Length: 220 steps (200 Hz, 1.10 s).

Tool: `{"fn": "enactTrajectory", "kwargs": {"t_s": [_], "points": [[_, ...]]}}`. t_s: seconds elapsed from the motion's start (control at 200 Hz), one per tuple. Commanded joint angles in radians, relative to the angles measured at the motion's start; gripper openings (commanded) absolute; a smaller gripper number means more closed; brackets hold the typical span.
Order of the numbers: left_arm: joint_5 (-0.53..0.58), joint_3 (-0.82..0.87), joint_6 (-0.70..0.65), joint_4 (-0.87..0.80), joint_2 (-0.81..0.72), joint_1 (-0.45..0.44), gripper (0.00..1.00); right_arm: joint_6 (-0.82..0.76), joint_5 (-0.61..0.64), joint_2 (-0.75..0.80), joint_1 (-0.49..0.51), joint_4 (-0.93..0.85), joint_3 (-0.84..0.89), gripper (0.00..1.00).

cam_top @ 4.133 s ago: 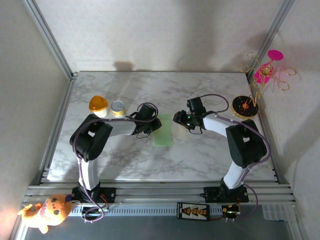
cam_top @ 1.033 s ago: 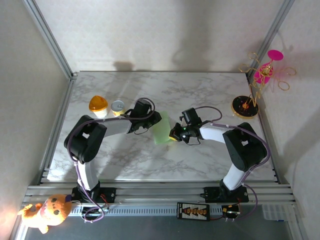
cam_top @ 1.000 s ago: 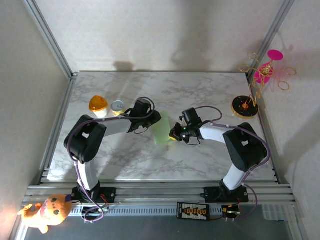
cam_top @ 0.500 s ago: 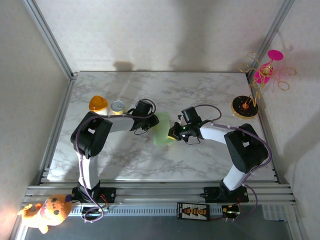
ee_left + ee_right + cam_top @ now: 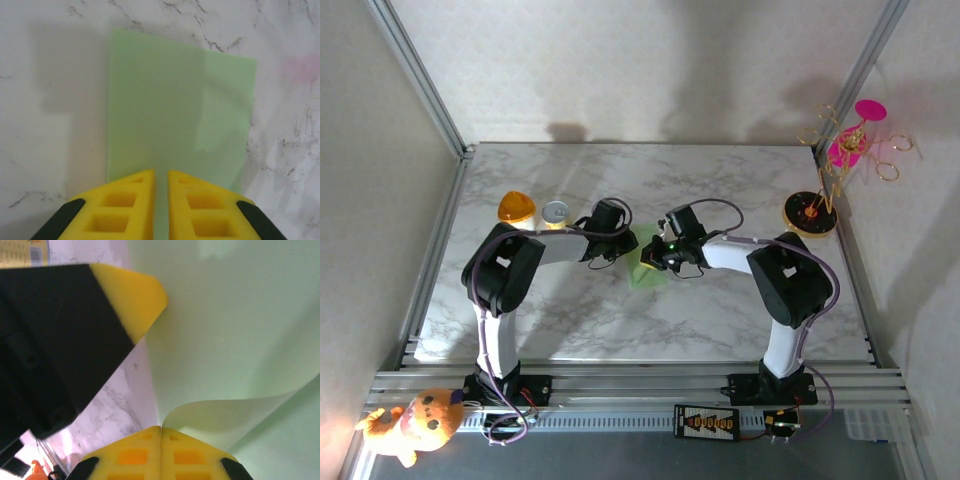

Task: Fold a paper plane with a square sheet of paper (pick it up from the middle)
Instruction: Fold the triangle a second time at the center of the table.

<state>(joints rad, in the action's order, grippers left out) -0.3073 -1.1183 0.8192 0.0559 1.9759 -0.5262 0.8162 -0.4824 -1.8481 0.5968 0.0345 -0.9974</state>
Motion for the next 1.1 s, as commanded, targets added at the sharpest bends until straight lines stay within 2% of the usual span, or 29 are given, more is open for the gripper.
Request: {"fn": "enactTrajectory", "kwargs": {"t_s": [0.0,0.275,0.626,1.097], "points": [[-0.051,-0.060,-0.065,-0.065,0.017,0.013,0.15,0.012,0.053,-0.023,0.009,0.015,-0.041,0.00],[-0.001,-0.083,-0.100,-0.089,-0.008,0.055,0.19,-0.011,0.051,-0.036,0.013,-0.019,-0.045,0.00],[0.004,-0.110,-0.098,-0.109,0.087,0.061,0.14,-0.014,0.033,-0.058,0.015,0.002,-0.059,0.00],[0.009,-0.088,-0.092,-0.106,0.102,0.061,0.11,0.029,0.057,-0.091,0.016,0.044,-0.067,0.00]]}}
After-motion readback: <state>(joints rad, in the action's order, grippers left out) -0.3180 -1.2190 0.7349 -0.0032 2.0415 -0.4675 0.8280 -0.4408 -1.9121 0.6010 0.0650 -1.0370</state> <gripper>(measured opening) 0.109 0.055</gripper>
